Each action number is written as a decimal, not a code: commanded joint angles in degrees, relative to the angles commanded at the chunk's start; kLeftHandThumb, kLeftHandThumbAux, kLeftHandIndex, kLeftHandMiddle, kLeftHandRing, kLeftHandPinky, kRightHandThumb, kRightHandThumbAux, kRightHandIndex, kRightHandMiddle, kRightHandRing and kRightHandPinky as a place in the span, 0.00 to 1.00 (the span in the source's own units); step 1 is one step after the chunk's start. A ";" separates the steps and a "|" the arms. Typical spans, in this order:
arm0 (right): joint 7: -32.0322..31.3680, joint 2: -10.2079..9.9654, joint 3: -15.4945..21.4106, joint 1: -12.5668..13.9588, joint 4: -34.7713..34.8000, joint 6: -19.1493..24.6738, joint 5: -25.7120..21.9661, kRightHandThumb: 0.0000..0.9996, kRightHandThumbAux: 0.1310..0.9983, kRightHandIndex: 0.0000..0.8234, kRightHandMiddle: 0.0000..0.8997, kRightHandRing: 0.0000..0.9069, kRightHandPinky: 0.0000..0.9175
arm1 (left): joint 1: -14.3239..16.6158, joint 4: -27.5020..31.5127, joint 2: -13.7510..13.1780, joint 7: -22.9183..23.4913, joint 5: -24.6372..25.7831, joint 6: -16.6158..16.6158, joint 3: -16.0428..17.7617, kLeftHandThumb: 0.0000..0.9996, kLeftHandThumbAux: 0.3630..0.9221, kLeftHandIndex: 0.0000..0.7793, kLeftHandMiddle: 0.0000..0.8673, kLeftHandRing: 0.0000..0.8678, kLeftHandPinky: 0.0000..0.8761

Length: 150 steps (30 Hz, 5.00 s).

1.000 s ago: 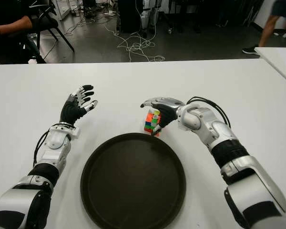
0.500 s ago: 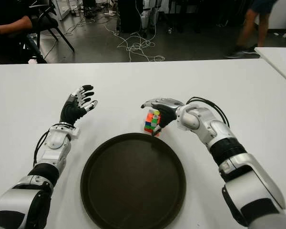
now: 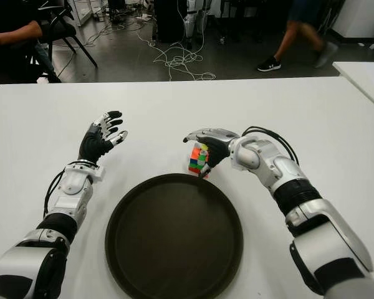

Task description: Pick up the Rubik's Cube and put it in the plate

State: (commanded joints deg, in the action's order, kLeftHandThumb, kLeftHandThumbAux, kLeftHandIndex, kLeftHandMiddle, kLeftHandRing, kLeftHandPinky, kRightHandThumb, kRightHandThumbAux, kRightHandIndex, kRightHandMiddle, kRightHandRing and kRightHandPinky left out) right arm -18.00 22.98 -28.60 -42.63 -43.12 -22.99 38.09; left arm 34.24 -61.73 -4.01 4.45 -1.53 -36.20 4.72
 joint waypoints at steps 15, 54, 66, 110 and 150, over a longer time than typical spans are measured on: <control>0.31 -0.21 -0.86 -0.40 -0.84 -0.03 0.24 0.00 0.71 0.00 0.00 0.00 0.02 | 0.06 -0.46 0.08 -0.04 0.31 -0.43 0.24 0.00 0.85 0.29 0.23 0.18 0.14; 4.35 -1.66 -3.28 -0.78 -3.67 2.29 2.78 0.00 0.74 0.05 0.06 0.08 0.09 | 0.43 -1.36 -0.07 2.12 1.13 -1.03 0.80 0.00 0.89 0.27 0.22 0.19 0.15; 5.67 -2.04 -4.09 -1.58 -5.91 2.47 3.18 0.00 0.73 0.05 0.07 0.08 0.08 | 0.42 -1.18 0.00 0.84 0.60 -0.48 0.63 0.00 0.86 0.27 0.22 0.18 0.16; 10.23 -0.52 -4.40 -2.69 -6.43 1.20 2.86 0.00 0.69 0.10 0.11 0.13 0.13 | 0.56 -1.57 -0.26 1.52 0.37 -0.77 0.44 0.00 0.80 0.24 0.20 0.18 0.15; 8.14 1.08 -3.30 -3.27 -5.35 4.01 2.43 0.00 0.64 0.08 0.10 0.12 0.12 | 0.31 -0.55 0.27 1.15 0.94 -0.72 0.63 0.00 0.88 0.29 0.23 0.17 0.13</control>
State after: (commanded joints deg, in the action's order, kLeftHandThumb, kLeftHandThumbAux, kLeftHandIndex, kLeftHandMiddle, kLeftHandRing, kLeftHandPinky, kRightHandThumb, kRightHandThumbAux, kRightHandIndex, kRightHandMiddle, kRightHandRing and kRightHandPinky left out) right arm -9.85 24.06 -31.90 -45.90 -48.47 -18.98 40.51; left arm 34.55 -62.27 -3.73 5.60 -0.59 -36.92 5.35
